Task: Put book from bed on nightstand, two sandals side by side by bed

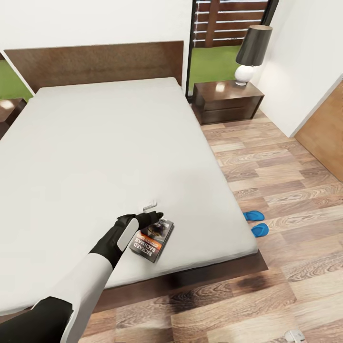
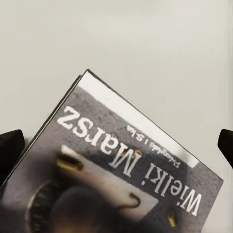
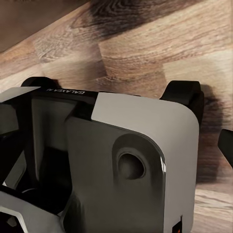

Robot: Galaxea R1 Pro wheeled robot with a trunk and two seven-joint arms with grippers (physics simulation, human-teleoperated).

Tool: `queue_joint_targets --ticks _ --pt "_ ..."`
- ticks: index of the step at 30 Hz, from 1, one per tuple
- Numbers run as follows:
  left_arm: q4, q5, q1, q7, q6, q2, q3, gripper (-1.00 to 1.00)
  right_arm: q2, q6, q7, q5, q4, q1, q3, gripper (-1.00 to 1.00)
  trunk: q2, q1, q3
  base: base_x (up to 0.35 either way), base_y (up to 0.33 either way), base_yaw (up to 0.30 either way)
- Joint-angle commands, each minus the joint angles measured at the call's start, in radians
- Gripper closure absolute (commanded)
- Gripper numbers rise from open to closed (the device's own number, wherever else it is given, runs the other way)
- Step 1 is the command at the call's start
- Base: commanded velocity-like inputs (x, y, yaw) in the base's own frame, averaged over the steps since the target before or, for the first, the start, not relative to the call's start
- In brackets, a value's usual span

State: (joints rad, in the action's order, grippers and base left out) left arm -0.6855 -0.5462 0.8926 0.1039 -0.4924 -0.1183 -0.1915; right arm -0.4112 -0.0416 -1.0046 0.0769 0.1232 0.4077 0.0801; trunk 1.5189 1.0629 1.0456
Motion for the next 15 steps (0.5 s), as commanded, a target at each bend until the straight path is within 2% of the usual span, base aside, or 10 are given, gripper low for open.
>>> queue_joint_targets --ticks 1,15 --pt "-0.002 -0.011 0.0 0.01 -0.003 0.0 -0.003 -1.0 0.0 -0.004 -0.005 -0.002 0.0 0.0 0.007 -1.0 0.0 0.0 0.001 0.0 0.0 -0.009" --pt "-0.002 -0.011 0.0 0.01 -0.003 0.001 -0.003 -1.0 0.0 -0.004 -0.005 -0.002 0.0 0.0 0.007 -1.0 0.0 0.0 0.001 0.0 0.0 -0.013"
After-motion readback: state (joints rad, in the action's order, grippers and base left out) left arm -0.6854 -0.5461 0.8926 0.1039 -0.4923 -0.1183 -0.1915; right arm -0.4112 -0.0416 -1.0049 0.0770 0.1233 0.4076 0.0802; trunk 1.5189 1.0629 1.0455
